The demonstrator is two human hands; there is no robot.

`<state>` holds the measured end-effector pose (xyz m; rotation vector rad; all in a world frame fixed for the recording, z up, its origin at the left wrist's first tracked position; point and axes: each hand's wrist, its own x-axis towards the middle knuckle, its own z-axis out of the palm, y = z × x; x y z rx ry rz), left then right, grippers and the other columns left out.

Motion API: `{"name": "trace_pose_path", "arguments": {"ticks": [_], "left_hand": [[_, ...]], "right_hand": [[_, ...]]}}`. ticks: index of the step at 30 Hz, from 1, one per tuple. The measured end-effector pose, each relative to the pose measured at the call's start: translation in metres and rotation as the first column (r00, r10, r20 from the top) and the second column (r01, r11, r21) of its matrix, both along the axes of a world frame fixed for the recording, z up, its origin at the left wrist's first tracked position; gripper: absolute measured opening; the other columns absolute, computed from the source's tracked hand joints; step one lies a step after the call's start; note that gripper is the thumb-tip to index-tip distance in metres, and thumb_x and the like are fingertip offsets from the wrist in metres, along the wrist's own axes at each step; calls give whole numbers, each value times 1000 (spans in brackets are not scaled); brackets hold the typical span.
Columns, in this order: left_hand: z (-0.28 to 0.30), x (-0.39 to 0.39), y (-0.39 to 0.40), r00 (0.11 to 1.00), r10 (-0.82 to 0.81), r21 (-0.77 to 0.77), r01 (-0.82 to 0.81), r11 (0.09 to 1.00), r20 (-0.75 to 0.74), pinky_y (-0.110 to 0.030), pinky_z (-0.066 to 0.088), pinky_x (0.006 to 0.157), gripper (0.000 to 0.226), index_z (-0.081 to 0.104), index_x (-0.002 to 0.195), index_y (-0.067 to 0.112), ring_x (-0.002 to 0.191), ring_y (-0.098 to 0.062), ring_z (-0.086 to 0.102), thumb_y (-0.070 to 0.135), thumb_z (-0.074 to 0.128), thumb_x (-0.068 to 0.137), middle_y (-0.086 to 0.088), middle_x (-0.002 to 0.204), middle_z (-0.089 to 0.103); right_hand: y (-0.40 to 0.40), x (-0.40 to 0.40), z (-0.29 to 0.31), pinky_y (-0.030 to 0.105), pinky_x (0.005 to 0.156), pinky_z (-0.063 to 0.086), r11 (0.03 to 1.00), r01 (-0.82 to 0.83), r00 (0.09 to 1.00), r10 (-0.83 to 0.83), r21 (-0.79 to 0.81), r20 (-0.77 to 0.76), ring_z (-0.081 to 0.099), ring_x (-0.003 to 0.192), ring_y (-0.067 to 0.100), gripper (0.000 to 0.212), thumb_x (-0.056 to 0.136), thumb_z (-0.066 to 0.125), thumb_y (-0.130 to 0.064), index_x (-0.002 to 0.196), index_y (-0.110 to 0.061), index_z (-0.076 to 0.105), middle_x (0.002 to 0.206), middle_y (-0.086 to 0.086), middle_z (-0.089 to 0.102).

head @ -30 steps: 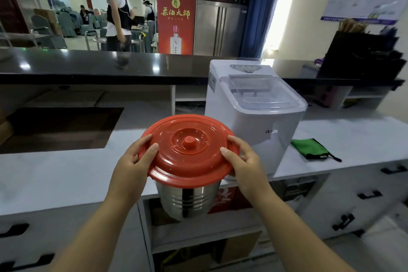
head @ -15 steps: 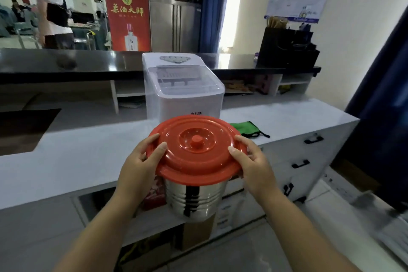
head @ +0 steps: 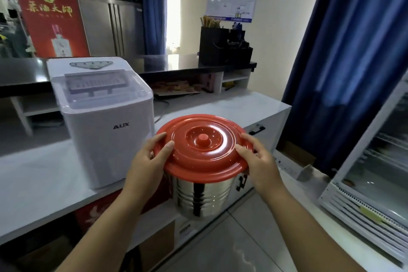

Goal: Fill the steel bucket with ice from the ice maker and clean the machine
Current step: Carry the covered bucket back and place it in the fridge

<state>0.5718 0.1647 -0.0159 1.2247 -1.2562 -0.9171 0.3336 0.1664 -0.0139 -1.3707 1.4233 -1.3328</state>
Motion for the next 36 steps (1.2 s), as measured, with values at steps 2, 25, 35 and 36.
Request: {"name": "trace_pose_path", "arguments": {"ticks": [2,25,35,36], "left_hand": [[-2,-14,-17,999,-44,14,45,999,-12,-46,54,87,41,56,119,46,98,-22,66,55,62,79,-2,112,65],[7,-163,-246,930,-368,1,368,930,25,-48,53,86,32,56,105,54,97,-19,65,60,62,74,7,111,64],[-13,-238,-319,921,-388,28,387,922,23,-48,52,90,42,58,104,60,104,-19,64,70,62,64,9,117,64],[-16,-247,-327,923,-385,26,384,923,18,-48,51,90,41,58,104,60,104,-18,64,70,62,64,10,118,63]], "right_hand": [[-8,-14,-1,47,93,51,999,42,999,-42,7,-1,62,105,19,47,67,57,-64,114,-57,53,112,-5,63],[-162,-146,3,48,94,50,923,385,920,-382,-16,83,61,107,15,47,63,63,-58,109,-50,60,113,-11,64],[-221,-217,-11,47,94,50,904,427,897,-426,23,117,62,106,16,37,65,65,-51,103,-52,62,110,-10,66],[-229,-226,-13,47,94,50,907,422,899,-421,22,119,62,106,17,39,64,65,-53,102,-53,62,111,-10,66]]}}
